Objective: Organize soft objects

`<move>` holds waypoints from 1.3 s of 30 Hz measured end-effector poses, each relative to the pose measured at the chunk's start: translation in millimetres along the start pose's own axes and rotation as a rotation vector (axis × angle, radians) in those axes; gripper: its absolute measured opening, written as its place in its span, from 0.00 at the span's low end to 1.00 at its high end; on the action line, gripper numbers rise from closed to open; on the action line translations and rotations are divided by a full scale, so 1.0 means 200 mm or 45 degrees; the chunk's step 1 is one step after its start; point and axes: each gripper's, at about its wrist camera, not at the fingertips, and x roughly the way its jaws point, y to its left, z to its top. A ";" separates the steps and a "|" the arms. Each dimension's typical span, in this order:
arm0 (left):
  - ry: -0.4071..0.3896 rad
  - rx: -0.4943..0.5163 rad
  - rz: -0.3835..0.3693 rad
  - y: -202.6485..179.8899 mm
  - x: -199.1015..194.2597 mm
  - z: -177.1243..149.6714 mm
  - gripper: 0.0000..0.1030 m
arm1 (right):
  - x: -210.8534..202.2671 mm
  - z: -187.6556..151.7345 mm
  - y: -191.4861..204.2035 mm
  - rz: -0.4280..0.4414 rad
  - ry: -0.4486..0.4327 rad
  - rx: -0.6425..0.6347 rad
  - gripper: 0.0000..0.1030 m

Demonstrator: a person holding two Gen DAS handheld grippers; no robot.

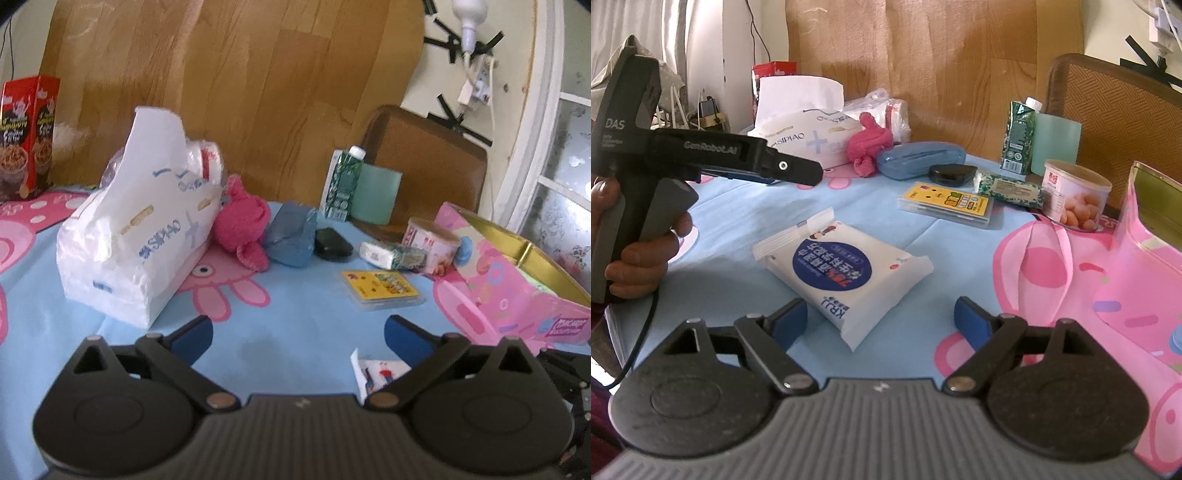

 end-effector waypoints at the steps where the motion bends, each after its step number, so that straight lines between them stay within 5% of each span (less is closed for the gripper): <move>1: 0.014 -0.012 -0.003 0.01 0.01 0.00 1.00 | 0.00 0.00 0.00 0.001 0.001 -0.001 0.87; 8: -0.002 -0.036 0.000 0.03 -0.02 -0.01 1.00 | 0.01 0.00 -0.01 -0.011 0.017 0.009 0.94; 16: 0.082 -0.128 -0.124 0.04 -0.10 -0.08 0.99 | 0.01 0.00 -0.01 -0.010 0.020 0.010 0.96; 24: 0.140 -0.158 -0.243 -0.02 -0.12 -0.08 0.86 | 0.01 0.00 0.01 -0.026 0.011 -0.002 0.94; 29: 0.199 -0.107 -0.229 -0.09 -0.05 -0.11 0.80 | 0.01 0.00 0.05 0.006 -0.009 -0.024 0.83; 34: 0.204 -0.039 -0.228 -0.18 -0.04 -0.12 0.79 | 0.03 0.02 0.10 0.035 -0.033 -0.031 0.60; 39: 0.203 -0.008 -0.199 -0.23 -0.03 -0.12 0.79 | 0.02 0.02 0.16 -0.002 -0.065 -0.093 0.57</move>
